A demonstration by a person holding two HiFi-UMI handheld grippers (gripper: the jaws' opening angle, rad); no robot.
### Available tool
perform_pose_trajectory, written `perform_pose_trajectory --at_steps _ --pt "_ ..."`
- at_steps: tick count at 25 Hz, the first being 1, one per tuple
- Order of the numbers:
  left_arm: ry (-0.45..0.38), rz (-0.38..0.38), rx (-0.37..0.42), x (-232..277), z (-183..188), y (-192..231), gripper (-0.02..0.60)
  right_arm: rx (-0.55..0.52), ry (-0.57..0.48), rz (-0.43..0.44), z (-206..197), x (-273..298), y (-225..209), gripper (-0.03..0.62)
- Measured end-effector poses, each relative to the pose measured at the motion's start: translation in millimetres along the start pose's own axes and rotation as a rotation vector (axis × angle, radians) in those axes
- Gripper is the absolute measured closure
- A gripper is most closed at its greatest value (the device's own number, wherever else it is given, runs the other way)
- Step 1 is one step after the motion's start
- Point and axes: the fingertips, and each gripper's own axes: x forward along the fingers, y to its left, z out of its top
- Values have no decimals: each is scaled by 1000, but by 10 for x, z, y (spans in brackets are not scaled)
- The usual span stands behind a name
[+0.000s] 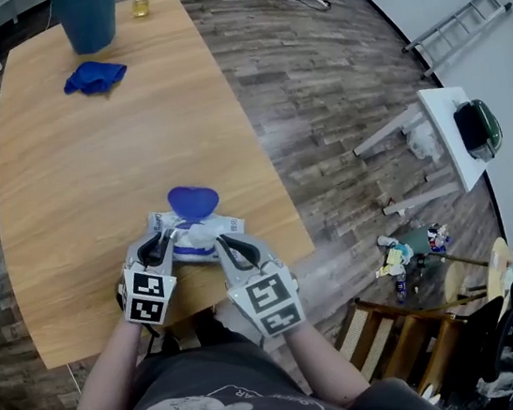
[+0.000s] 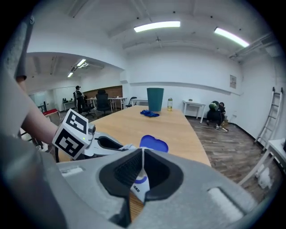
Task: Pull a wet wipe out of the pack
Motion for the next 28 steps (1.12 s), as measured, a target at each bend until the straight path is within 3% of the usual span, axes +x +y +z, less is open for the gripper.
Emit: perform_pose_trajectory --at_steps 2,8,14,17,24,28 --pt "-21 -9 19 -89 23 4 459 16 -28 -42 20 -104 14 588" --pt "-129 -11 -3 -766 156 72 456 63 -102 -162 113 -475 205 588" --pt "-212 -32 -44 -1515 67 88 502 71 -151 -254 75 -881 633 588" --pt "-250 -51 -49 -1772 18 53 559 79 -172 -297 -2 -1097 841 588" --pt "-297 -86 -76 -2139 -118 -77 563 122 -160 -359 -286 -1522 1139 588" --pt "-298 -86 -76 -2224 -190 -157 563 144 -190 -322 -376 -1691 1246 588"
